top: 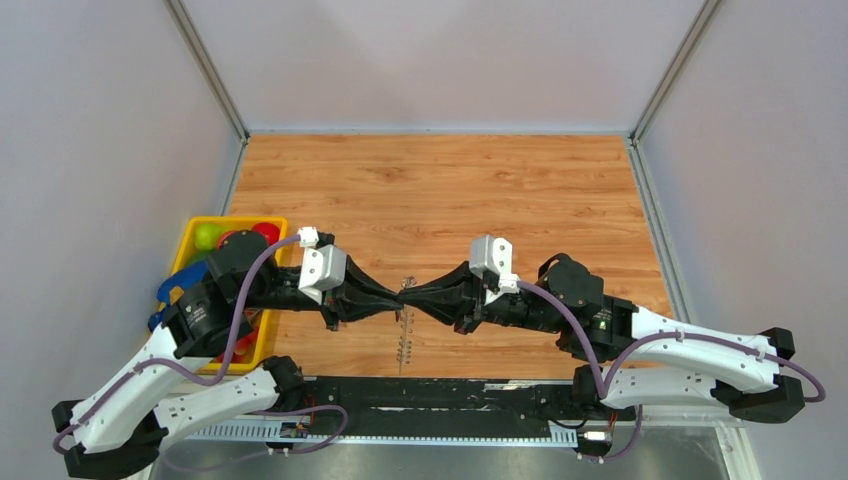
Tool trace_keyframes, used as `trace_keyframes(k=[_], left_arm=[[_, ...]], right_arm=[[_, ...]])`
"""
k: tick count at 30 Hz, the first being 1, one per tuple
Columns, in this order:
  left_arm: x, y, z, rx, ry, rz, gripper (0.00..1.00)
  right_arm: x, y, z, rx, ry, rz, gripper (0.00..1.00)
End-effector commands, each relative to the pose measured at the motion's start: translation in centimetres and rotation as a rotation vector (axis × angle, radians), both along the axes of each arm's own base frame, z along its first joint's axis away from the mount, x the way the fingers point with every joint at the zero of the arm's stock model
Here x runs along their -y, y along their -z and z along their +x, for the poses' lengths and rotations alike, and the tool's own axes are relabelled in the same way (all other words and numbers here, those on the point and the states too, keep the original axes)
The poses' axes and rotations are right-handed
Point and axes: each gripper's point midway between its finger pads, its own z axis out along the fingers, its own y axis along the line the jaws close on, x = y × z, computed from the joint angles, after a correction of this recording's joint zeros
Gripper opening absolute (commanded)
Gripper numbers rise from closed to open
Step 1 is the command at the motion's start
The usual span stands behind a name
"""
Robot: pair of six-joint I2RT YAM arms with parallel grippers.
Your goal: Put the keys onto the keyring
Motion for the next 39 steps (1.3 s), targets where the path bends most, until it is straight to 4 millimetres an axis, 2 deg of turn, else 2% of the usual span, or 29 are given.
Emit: trace_keyframes(k=[1, 6, 14, 16, 19, 22, 23, 26, 31, 39], left_arm=[[0.6, 0.3, -0.2, -0.014, 0.035, 0.003, 0.17], [0.8, 0.5, -0.3, -0.023, 0.047, 0.012, 0.01], [0.1, -0.6, -0.3, 0.009, 0.016, -0.014, 0.00], [-0.2, -0.6, 0.0, 0.017, -0.005, -0.002, 0.00], [-0.4, 0.6, 0.5, 0.004, -0.034, 0.066, 0.00], [-0.6, 1.7, 1.5, -0.012, -0.085, 0.140, 0.00], [-0.9, 2.6, 1.5, -0.026, -0.087, 0.181, 0.00], [-1.2, 3.5, 1.8, -0.045, -0.102, 0.246, 0.00], [-2.0, 5.0, 1.6, -0.060, -0.105, 0.324, 0.00], [-2.3, 6.6, 0.3, -0.097, -0.035, 0.375, 0.00]], right_arm=[[0.6, -2.6, -0.4, 0.022, -0.012, 0.099, 0.00], [0.8, -2.8, -0.4, 0.021, -0.010, 0.107, 0.00], [1.4, -1.4, -0.4, 0.000, 0.003, 0.066, 0.00], [1.7, -1.1, -0.4, -0.002, 0.003, 0.038, 0.10], [2.3, -0.3, -0.5, -0.008, 0.006, -0.031, 0.25], [2.5, 0.6, -0.4, -0.012, 0.017, -0.110, 0.33], [2.7, 0.7, -0.2, -0.010, 0.023, -0.129, 0.35], [3.0, 1.7, 0.0, -0.003, 0.038, -0.202, 0.41], [3.4, 2.9, 0.5, 0.056, 0.047, -0.317, 0.45], [2.5, 4.6, -0.1, 0.133, -0.025, -0.435, 0.49]])
